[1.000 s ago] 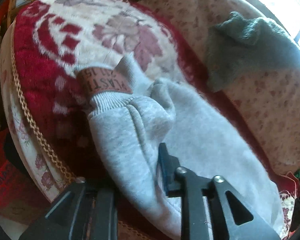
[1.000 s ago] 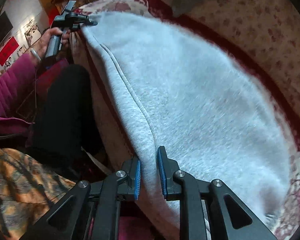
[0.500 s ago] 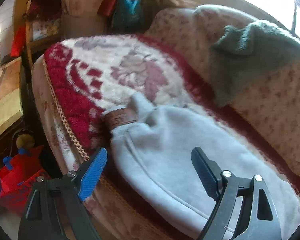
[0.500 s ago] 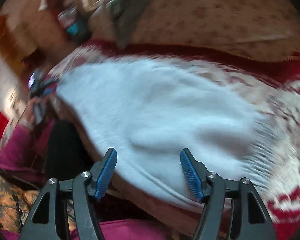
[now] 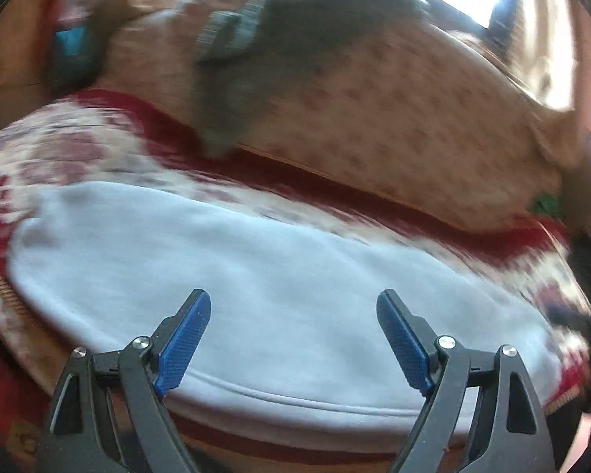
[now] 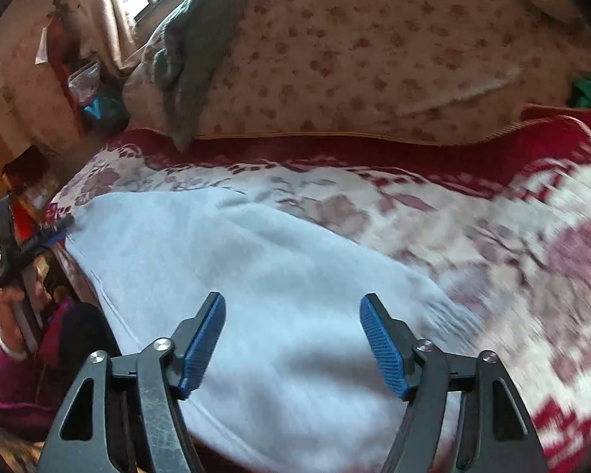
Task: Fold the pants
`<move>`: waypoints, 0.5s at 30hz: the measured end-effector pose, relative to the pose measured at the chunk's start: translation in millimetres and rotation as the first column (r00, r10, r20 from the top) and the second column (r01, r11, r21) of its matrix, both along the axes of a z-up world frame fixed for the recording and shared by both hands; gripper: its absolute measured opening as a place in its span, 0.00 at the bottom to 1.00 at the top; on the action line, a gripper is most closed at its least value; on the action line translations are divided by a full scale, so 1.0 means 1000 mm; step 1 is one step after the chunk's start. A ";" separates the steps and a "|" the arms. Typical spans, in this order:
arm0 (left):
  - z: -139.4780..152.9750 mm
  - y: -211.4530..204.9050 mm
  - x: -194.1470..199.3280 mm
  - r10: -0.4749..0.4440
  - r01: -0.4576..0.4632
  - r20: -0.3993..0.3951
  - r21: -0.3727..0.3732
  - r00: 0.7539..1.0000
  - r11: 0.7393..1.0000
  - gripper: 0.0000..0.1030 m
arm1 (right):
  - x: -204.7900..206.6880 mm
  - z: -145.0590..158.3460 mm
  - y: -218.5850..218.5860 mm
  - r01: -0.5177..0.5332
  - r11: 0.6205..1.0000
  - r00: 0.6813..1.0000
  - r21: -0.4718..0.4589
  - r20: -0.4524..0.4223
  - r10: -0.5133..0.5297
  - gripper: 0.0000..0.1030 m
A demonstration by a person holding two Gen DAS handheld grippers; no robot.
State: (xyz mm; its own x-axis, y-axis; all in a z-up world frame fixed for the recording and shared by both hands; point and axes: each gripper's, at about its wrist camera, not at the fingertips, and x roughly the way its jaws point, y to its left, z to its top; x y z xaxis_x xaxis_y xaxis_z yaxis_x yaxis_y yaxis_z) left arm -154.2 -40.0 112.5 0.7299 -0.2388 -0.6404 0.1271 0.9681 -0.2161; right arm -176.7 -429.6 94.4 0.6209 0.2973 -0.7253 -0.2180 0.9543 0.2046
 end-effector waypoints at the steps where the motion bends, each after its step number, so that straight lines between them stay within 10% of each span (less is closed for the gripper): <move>1: -0.003 -0.015 -0.001 -0.038 0.038 -0.007 0.009 0.999 0.999 0.83 | 0.014 0.001 0.009 -0.026 1.000 1.000 -0.006 -0.004 0.026 0.84; 10: -0.052 -0.099 -0.004 -0.298 0.309 -0.145 0.055 0.943 0.949 0.83 | 0.122 -0.038 0.074 -0.301 0.943 0.945 -0.145 -0.176 0.275 0.84; 13: -0.076 -0.102 0.000 -0.290 0.306 -0.212 0.047 0.933 0.951 0.84 | 0.132 -0.063 0.082 -0.347 0.922 0.922 -0.173 -0.240 0.303 0.37; 15: -0.077 -0.100 0.001 -0.290 0.302 -0.202 0.027 0.935 0.953 0.84 | 0.126 -0.060 0.083 -0.340 0.912 0.933 -0.228 -0.208 0.295 0.23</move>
